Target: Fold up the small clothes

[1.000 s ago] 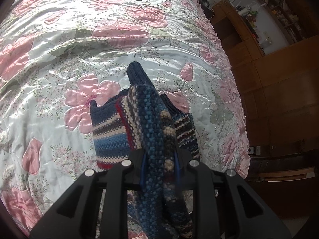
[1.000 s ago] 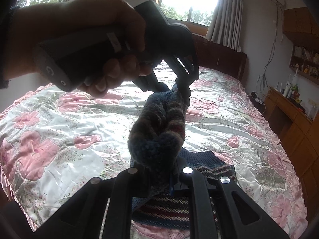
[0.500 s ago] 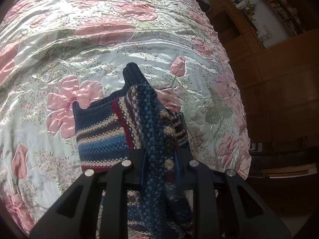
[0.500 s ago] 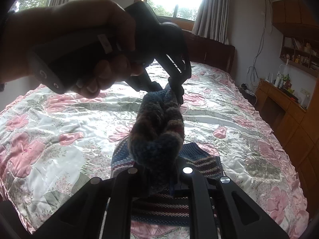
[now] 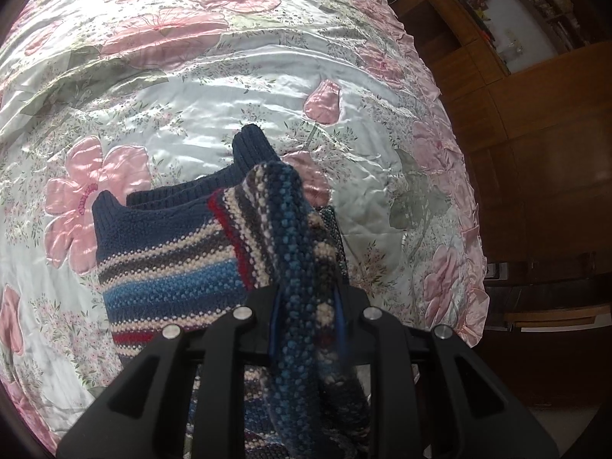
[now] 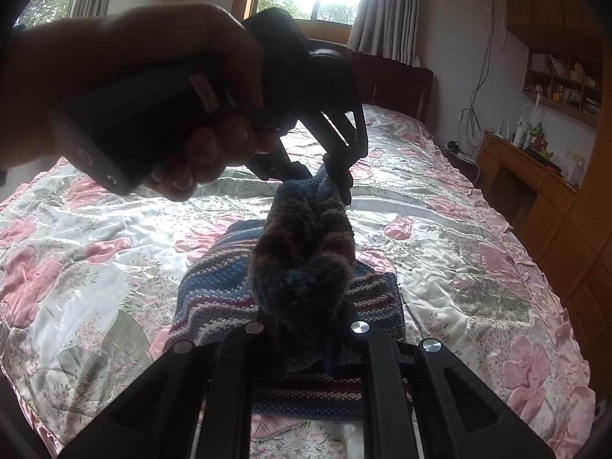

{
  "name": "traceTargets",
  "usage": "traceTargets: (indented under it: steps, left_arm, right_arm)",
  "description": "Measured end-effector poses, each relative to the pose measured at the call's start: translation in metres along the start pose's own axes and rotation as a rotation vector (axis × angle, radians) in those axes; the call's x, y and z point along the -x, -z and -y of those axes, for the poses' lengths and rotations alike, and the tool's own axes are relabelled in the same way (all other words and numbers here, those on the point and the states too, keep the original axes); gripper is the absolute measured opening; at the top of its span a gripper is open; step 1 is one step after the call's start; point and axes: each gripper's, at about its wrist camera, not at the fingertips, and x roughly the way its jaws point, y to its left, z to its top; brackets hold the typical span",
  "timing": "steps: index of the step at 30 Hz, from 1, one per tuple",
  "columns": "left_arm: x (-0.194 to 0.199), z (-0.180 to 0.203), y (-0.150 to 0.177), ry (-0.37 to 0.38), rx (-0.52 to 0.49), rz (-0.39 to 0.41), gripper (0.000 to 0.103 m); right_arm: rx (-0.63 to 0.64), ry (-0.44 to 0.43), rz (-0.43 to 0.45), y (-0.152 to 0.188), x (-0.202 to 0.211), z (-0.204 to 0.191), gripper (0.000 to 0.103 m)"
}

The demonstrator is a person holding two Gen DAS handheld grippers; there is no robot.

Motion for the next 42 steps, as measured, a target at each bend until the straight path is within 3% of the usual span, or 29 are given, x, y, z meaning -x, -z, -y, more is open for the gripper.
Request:
traceTargets:
  steps: [17, 30, 36, 38, 39, 42]
  left_arm:
    - [-0.052, 0.031, 0.003, -0.032, -0.042, -0.035, 0.02]
    - [-0.099, 0.039, 0.007, -0.089, -0.072, -0.052, 0.02]
    - [-0.109, 0.045, 0.009, -0.067, -0.082, -0.055, 0.034]
    - [-0.105, 0.05, 0.01, -0.049, -0.092, -0.035, 0.046]
    - [-0.101, 0.051, 0.011, -0.037, -0.098, -0.026, 0.048]
    - [-0.082, 0.053, 0.018, -0.004, -0.124, 0.014, 0.057]
  right_arm:
    - [-0.034, 0.027, -0.042, 0.028, -0.008, 0.031, 0.012]
    - [-0.098, -0.012, -0.117, 0.066, -0.034, 0.061, 0.012]
    - [-0.299, -0.202, -0.152, 0.088, -0.048, 0.093, 0.016]
    - [-0.417, -0.318, -0.166, 0.097, -0.057, 0.112, 0.028]
    - [-0.479, -0.373, -0.179, 0.103, -0.063, 0.121, 0.043]
    - [-0.661, -0.569, -0.215, 0.117, -0.081, 0.15, 0.05]
